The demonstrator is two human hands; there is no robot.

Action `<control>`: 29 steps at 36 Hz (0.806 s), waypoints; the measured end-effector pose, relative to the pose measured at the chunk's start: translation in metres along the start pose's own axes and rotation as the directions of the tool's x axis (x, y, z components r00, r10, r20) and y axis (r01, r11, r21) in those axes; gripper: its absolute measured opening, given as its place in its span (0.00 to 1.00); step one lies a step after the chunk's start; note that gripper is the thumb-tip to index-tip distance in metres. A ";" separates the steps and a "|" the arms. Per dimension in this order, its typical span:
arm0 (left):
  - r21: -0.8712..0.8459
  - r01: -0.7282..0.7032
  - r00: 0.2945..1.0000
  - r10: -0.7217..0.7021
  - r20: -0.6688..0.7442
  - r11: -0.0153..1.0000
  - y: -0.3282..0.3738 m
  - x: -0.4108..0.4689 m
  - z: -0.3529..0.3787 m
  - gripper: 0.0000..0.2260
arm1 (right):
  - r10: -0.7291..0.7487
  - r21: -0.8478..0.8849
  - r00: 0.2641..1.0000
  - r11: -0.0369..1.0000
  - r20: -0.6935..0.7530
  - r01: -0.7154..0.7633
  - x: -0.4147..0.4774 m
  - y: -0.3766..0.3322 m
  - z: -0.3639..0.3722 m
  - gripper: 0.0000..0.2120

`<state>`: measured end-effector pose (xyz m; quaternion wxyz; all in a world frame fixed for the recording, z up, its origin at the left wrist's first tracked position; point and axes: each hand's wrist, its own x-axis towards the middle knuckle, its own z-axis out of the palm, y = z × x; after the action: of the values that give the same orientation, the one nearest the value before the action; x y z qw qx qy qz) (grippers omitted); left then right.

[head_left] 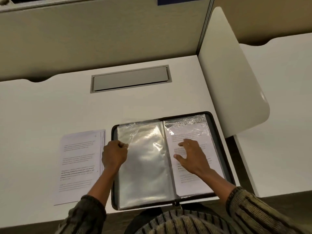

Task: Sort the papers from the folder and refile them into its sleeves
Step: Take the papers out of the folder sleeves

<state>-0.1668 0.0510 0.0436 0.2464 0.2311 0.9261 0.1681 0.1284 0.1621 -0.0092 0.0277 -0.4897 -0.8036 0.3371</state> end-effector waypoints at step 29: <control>0.541 -0.050 0.997 0.078 -0.028 0.839 -0.013 0.013 0.018 0.15 | 0.331 -0.135 0.917 0.921 -0.222 -0.365 0.003 0.066 -0.005 0.45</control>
<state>-0.1714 0.0507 0.0180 0.1426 0.3178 0.9334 -0.0856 0.1796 0.1862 -0.0438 0.0027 -0.6565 -0.7229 0.2156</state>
